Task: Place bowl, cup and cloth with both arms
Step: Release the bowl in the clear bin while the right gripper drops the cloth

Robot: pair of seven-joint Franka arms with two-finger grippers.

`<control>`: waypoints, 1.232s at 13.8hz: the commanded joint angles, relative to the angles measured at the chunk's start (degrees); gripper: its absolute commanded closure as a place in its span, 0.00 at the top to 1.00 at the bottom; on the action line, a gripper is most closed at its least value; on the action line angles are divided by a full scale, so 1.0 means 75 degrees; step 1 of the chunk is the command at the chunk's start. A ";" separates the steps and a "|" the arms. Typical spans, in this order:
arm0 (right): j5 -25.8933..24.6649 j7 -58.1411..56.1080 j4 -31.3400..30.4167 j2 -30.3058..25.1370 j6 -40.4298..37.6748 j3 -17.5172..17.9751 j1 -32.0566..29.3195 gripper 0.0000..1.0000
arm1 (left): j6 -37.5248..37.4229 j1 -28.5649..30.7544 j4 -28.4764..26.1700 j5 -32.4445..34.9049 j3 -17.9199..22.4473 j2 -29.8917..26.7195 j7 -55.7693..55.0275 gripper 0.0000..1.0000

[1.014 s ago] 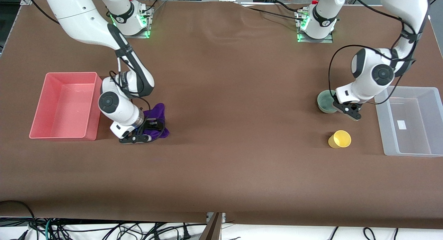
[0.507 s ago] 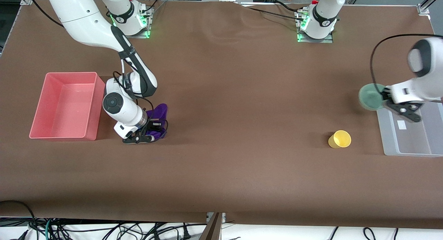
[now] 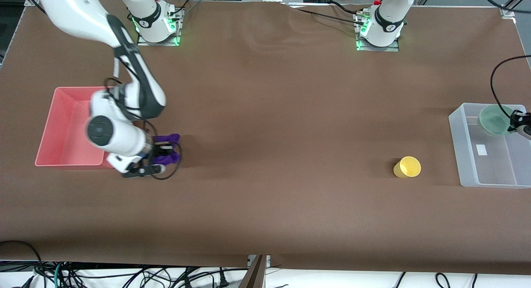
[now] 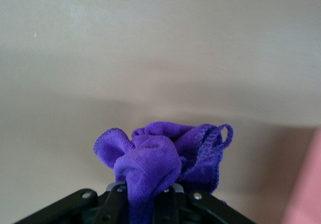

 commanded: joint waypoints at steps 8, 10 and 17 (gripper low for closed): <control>-0.0487 -0.3536 0.0569 -0.0553 -0.3328 -0.2534 -0.0546 0.00 | -0.0981 0.0145 0.1591 -0.0431 -0.0310 0.1083 0.0345 1.00; -0.0487 -0.3549 -0.0203 -0.0542 -0.2685 -0.2546 -0.0781 0.00 | -0.1499 0.0109 0.1604 -0.0431 -0.0673 0.0544 0.0310 1.00; -0.0346 -0.3514 -0.1779 -0.0400 -0.0630 -0.2546 -0.1087 1.00 | -0.1443 -0.0721 0.1487 -0.0408 -0.2057 0.0598 -0.2499 1.00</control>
